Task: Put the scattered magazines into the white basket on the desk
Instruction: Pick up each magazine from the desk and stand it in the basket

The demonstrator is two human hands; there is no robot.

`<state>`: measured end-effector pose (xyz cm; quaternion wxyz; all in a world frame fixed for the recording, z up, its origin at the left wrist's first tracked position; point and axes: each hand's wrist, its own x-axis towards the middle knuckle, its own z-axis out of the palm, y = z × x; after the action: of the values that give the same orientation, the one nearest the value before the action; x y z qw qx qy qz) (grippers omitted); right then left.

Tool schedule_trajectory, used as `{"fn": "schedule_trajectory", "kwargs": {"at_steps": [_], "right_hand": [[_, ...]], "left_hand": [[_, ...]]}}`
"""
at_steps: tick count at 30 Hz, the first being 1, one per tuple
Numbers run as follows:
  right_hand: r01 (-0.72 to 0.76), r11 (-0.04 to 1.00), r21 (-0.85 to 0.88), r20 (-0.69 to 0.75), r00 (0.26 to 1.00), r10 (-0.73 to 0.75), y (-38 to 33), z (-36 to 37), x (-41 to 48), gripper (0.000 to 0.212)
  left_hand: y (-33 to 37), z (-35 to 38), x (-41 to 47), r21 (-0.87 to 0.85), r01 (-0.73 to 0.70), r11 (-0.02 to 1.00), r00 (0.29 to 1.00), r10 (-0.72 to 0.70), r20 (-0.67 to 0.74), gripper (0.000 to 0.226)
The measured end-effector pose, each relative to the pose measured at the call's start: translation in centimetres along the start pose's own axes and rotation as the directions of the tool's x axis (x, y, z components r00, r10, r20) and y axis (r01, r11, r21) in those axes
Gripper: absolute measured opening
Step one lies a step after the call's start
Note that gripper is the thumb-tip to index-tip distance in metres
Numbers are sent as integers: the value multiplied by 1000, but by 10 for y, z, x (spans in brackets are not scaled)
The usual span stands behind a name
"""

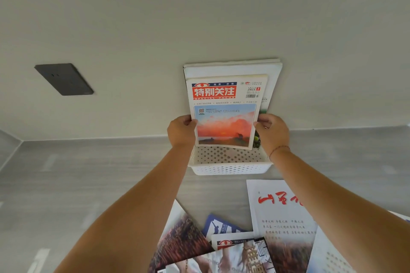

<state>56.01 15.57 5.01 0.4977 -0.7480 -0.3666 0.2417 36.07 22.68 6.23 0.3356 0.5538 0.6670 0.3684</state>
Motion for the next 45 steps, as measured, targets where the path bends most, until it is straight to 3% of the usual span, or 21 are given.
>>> {"fn": "schedule_trajectory", "kwargs": {"at_steps": [3,10,15,17,21,25,33,37,40,43,45], "right_hand": [[4,1000,-5,10,1000,-4,0,-1,-4,22],[12,1000,9,-19,1000,-12,-6,-13,-19,22],[82,994,-71,-20,996,-84,-3,-27,-70,26],[71,994,-88,14,997,-70,9,-34,-109,26],[-65,978,-198,140,986,94,49,-52,-197,32],[-77,951,-300,189,972,138,72,-61,-270,32],[-113,861,-495,49,986,158,84,-75,-344,40],[-184,711,-679,-8,970,244,93,-84,-366,68],[-186,683,-707,-9,967,253,101,-88,-378,77],[-157,693,-703,19,971,239,106,-90,-384,74],[-160,719,-676,31,969,245,108,-91,-386,73]], "left_hand": [[-1,-3,0,0,-2,1000,1000,2,9,10],[-12,-21,-11,9,47,999,998,-47,39,37],[-44,-63,-54,-18,45,999,998,-44,44,36],[-73,-82,-85,9,63,998,992,-64,109,32],[-120,-94,-152,144,62,988,898,-118,424,18],[-137,-88,-192,237,-71,969,765,-100,637,39],[-137,-85,-216,463,-344,817,723,-84,685,66],[-131,-81,-220,528,-421,738,715,-90,694,73],[-126,-76,-223,566,-476,673,701,-97,706,83],[-124,-72,-221,576,-468,670,694,-125,709,84],[-124,-71,-217,494,-405,769,647,-140,749,73]]}}
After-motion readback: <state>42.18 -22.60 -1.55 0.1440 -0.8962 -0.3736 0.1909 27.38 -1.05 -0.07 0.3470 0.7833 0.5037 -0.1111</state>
